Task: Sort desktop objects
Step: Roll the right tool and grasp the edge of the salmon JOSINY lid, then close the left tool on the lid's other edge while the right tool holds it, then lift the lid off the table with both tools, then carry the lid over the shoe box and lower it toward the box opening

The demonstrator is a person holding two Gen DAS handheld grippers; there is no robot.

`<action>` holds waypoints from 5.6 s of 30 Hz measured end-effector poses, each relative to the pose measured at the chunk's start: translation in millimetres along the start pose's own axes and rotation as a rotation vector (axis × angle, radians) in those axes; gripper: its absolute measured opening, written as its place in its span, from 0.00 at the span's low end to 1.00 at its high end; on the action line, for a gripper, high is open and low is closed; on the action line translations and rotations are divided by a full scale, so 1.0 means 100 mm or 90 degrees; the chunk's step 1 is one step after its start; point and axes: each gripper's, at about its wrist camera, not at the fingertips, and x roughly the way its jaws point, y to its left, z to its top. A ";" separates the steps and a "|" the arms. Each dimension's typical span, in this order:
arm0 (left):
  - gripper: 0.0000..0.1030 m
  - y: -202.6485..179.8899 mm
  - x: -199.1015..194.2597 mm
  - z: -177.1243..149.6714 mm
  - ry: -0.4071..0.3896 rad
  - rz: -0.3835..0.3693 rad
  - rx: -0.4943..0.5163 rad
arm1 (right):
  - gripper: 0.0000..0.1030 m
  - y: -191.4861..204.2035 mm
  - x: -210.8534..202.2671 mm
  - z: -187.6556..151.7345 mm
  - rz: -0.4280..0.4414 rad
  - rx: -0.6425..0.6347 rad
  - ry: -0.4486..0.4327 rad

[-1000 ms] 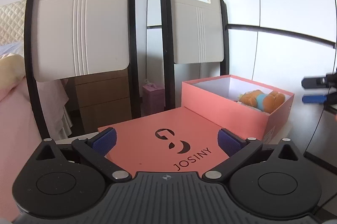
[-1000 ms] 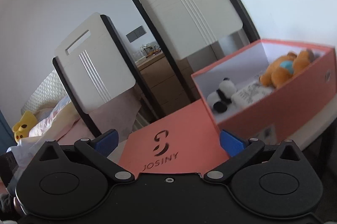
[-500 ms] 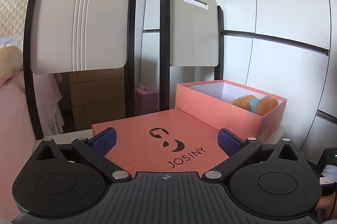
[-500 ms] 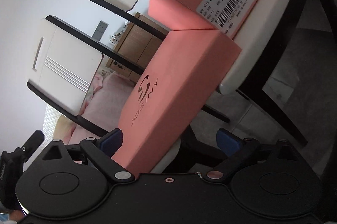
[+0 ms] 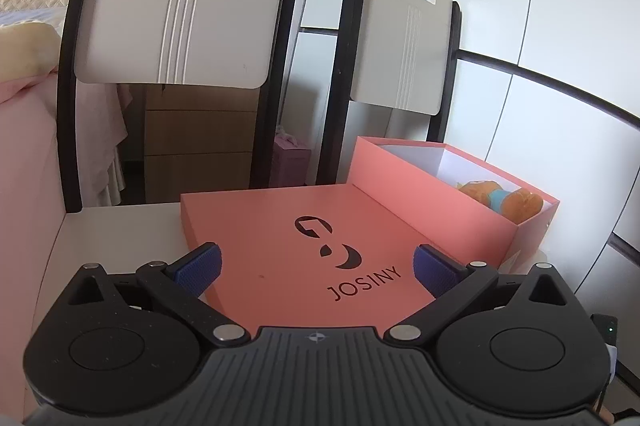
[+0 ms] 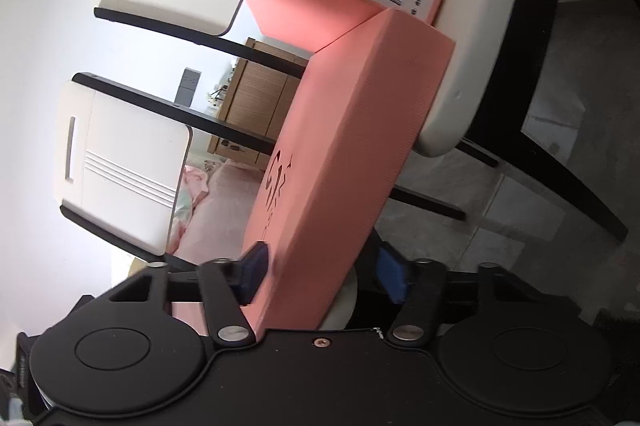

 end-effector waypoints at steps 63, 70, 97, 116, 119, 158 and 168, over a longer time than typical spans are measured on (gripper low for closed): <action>0.90 0.69 0.65 -0.79 0.444 -0.192 -0.488 | 0.46 -0.01 -1.56 -0.30 0.045 -0.106 -0.019; 0.70 0.70 0.61 -0.75 0.423 -0.180 -0.484 | 0.47 0.13 -1.57 -0.19 0.067 -0.117 -0.026; 0.68 0.54 -0.24 -0.03 0.155 -0.145 -0.363 | 0.46 0.58 -1.14 0.38 0.197 -0.126 0.067; 0.56 0.86 0.05 -0.45 0.229 -0.161 -0.451 | 0.66 -0.10 -0.59 0.66 0.090 0.053 0.046; 0.55 0.93 0.08 -0.51 0.242 -0.180 -0.476 | 0.52 -0.03 -0.55 0.67 0.065 0.033 0.058; 0.57 0.98 -0.05 -0.30 0.172 -0.176 -0.412 | 0.57 0.42 -0.32 0.62 0.113 -0.126 0.080; 0.57 0.77 -0.52 -0.05 0.089 -0.165 -0.351 | 0.57 0.64 -0.61 0.85 0.186 -0.160 0.068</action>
